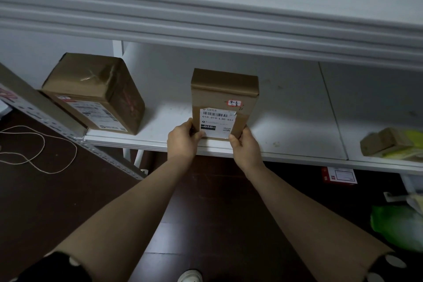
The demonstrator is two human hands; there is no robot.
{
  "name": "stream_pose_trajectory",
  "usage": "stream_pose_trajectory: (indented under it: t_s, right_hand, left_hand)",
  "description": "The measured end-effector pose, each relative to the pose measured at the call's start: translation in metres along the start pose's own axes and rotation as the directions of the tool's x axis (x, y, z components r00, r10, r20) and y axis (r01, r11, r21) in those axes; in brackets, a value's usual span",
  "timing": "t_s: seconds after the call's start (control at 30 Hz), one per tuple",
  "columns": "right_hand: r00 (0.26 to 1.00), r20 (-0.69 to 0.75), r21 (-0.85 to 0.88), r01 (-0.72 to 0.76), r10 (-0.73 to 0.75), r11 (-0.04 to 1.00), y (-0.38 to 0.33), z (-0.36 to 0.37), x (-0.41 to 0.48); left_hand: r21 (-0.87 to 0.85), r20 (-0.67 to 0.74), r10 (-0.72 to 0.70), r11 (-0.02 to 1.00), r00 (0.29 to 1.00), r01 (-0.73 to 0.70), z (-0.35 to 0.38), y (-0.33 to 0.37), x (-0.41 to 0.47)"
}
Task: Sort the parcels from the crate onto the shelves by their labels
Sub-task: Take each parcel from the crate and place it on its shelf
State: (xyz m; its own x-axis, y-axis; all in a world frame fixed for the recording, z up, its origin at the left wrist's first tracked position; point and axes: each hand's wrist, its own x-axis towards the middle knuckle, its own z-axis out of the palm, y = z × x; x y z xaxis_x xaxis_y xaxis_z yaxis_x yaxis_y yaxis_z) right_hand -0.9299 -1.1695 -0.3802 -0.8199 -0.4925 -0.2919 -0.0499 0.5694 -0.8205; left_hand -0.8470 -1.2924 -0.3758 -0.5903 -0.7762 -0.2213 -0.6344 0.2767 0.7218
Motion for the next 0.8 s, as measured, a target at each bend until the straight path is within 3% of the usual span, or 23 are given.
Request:
stream_pose_trajectory:
  t_s: [0.3, 0.53, 0.67, 0.8]
  right_hand:
    - [0.994, 0.078, -0.036, -0.079, 0.082, 0.996, -0.015, -0.041, -0.055]
    - [0.993, 0.018, -0.022, -0.114, 0.115, 0.993, -0.031, -0.127, -0.147]
    - [0.977, -0.117, 0.026, -0.175, 0.177, 0.984, -0.023, -0.192, -0.211]
    - [0.898, -0.350, 0.035, -0.273, 0.268, 0.961, -0.003, -0.252, -0.301]
  left_hand:
    - [0.069, 0.072, -0.122, 0.991, 0.990, 0.117, -0.030, 0.024, -0.060]
    - [0.238, 0.321, 0.025, 0.965, 0.947, -0.106, -0.040, 0.104, -0.162]
    - [0.310, 0.541, 0.179, 0.865, 0.822, -0.393, -0.032, 0.164, -0.213]
    - [0.276, 0.738, 0.323, 0.657, 0.593, -0.701, -0.020, 0.220, -0.273]
